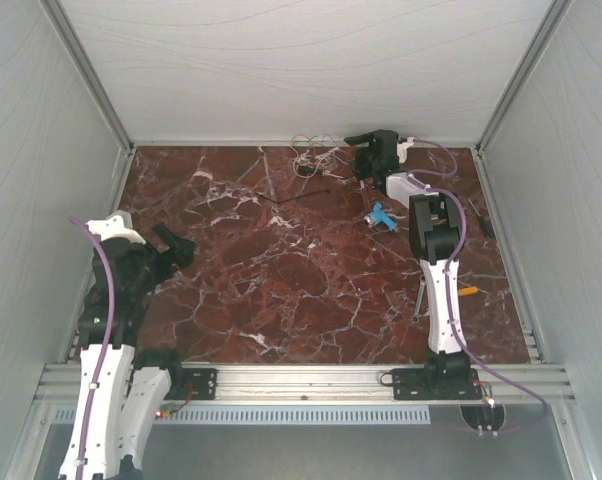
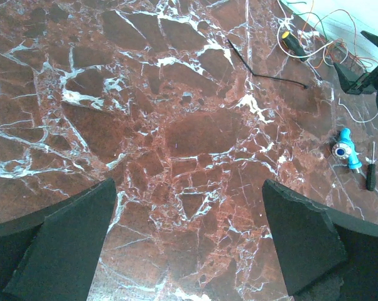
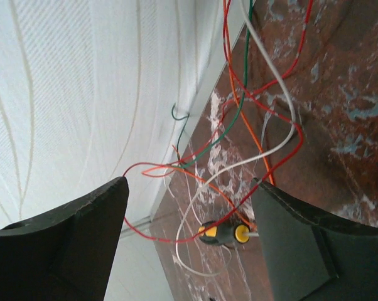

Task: Zip-tie the wires
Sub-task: Pick up the cable at the center of the board.

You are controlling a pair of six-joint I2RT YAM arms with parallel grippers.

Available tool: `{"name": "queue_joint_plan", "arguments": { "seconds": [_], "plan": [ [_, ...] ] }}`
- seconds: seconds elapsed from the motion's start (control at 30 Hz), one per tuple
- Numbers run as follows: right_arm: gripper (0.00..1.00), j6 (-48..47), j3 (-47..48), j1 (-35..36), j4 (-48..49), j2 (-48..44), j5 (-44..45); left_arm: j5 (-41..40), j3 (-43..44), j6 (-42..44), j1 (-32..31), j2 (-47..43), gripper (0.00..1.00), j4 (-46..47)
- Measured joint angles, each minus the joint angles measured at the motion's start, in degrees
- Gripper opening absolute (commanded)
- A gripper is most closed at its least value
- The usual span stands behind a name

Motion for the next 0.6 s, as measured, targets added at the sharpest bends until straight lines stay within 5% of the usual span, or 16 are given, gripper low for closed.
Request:
{"name": "queue_joint_plan", "arguments": {
  "seconds": [0.1, 0.27, 0.6],
  "plan": [
    [0.56, 1.0, 1.6, 0.0, -0.1, 1.6, 1.6, 0.1, 0.0, 0.0, 0.0, 0.0, 1.0, 0.0],
    [0.0, 2.1, 2.7, 0.0, -0.1, 3.0, 4.3, 0.1, 0.0, 0.0, 0.0, 0.0, 1.0, 0.0],
    [0.0, 0.4, 5.4, 0.0, -1.4, 2.5, 5.3, 0.1, -0.1, 0.0, 0.4, -0.3, 1.0, 0.1]
  ]
}}
